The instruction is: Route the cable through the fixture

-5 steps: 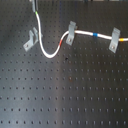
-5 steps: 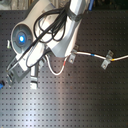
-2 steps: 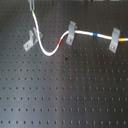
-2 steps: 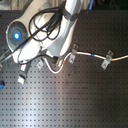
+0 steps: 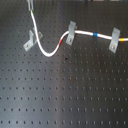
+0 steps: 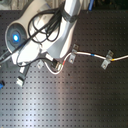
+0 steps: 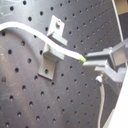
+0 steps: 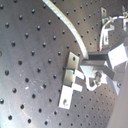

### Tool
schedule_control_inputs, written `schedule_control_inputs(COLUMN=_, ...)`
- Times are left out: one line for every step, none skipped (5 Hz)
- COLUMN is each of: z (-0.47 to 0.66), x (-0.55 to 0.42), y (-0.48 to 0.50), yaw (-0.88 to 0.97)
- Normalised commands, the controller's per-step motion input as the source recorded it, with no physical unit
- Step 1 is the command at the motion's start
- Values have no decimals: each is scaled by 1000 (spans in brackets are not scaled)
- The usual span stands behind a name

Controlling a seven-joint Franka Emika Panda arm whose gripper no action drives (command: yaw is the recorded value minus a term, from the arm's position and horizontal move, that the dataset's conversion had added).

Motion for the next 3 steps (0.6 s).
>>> schedule_control_inputs(z=327, x=16, y=191, yaw=11)
schedule_control_inputs(z=143, x=41, y=299, yaw=189)
schedule_control_inputs(z=199, x=87, y=306, yaw=217)
